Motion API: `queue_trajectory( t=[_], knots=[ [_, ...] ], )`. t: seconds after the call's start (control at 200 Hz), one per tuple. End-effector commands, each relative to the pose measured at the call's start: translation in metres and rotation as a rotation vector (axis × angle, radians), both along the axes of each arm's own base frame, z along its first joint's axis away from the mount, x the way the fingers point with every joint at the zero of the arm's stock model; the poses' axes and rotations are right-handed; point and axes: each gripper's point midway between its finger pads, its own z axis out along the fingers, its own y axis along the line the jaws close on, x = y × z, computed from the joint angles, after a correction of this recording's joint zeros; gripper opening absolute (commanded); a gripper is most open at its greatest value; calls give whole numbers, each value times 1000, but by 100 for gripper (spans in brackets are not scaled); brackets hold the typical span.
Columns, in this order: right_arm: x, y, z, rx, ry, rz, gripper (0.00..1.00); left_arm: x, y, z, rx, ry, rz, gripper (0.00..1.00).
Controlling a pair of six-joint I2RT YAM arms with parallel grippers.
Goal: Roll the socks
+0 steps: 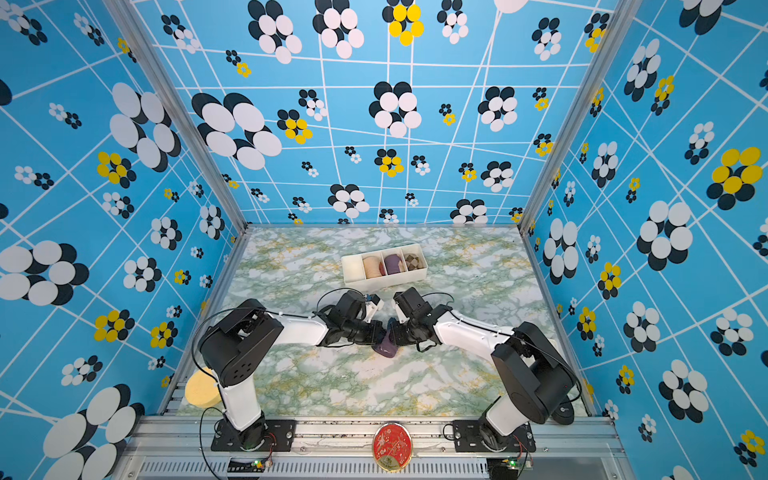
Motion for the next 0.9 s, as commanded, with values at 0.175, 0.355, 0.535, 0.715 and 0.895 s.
queue_trajectory(
  t=[0.175,0.355,0.535,0.715,0.895],
  knots=[
    [-10,8,-14,-73,53,152,32,-23,21,4,163,19,-50,5],
    [-15,10,-23,-122,90,196,31,-12,22,15,139,-10,-32,6],
    [-19,14,-33,-205,116,245,31,-2,34,24,142,-38,6,7],
    [-20,16,-39,-245,130,260,31,7,57,30,149,-58,66,7],
    [-21,19,-39,-282,126,278,31,16,74,39,144,-90,112,7]
  ],
)
